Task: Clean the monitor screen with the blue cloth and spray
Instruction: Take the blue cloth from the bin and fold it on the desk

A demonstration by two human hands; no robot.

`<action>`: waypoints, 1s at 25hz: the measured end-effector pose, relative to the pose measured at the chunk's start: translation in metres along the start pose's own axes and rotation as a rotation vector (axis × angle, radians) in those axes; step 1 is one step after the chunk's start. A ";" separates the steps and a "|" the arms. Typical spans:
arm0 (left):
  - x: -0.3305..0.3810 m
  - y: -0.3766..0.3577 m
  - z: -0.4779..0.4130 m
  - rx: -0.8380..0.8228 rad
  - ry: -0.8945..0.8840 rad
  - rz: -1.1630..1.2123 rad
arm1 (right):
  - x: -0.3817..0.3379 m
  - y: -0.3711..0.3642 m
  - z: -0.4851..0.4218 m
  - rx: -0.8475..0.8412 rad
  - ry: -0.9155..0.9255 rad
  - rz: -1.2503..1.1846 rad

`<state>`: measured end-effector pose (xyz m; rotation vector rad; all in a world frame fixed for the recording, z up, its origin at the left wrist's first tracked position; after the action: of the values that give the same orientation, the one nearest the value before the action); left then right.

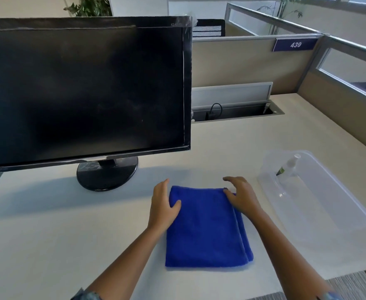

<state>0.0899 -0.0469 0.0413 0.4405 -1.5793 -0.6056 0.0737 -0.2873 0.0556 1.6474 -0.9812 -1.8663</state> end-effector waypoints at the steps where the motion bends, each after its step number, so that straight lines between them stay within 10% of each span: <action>1: 0.005 -0.003 0.005 0.037 -0.108 -0.090 | -0.005 -0.004 0.006 0.069 0.044 0.033; 5: 0.007 -0.033 0.024 -0.097 -0.380 -0.390 | -0.032 -0.059 0.044 0.074 0.301 0.217; 14: -0.029 -0.036 0.030 -0.160 -0.272 -0.732 | -0.014 -0.054 0.043 -0.051 0.264 0.466; 19: -0.040 -0.015 0.028 -0.137 -0.249 -0.700 | -0.029 0.073 0.033 0.415 0.427 0.134; 25: -0.051 0.005 0.026 -0.117 -0.251 -0.598 | 0.035 0.144 -0.017 0.460 0.022 0.288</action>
<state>0.0692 -0.0090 0.0033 0.7812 -1.6348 -1.2426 0.0678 -0.4094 0.1422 1.6504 -1.6344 -1.5014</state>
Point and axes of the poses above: each hand's wrist, its own z-axis away from the middle knuckle, its own y-axis out of the back of the hand, x = y × z, the point moved 5 cm from there along -z, towards the middle knuckle, and after that the axes turned 4 degrees about -z, right-handed, at the moved point
